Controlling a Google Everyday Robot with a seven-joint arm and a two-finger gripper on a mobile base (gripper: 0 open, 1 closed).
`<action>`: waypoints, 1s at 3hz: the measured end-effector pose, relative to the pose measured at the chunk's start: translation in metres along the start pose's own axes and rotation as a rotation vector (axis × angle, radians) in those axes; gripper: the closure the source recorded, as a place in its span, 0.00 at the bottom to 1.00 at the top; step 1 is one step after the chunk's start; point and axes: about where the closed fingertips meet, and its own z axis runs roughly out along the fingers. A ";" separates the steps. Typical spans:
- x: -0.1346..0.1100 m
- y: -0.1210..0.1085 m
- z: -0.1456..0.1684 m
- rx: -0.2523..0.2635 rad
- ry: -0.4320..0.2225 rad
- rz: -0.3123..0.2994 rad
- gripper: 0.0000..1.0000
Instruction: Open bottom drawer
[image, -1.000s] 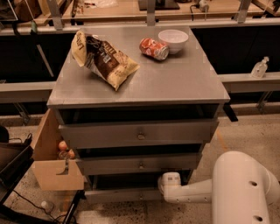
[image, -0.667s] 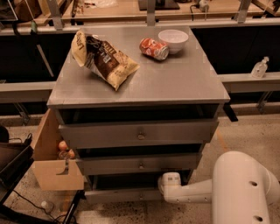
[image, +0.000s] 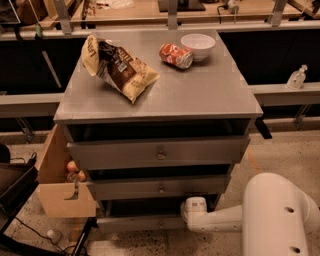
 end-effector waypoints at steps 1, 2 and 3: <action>0.000 0.000 0.000 0.000 0.000 0.000 0.59; 0.000 0.000 0.000 0.000 0.000 0.000 0.36; 0.000 0.000 0.001 -0.001 0.000 0.000 0.13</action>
Offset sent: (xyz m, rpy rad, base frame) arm 0.0000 0.0000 0.0000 0.0000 0.0000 0.0000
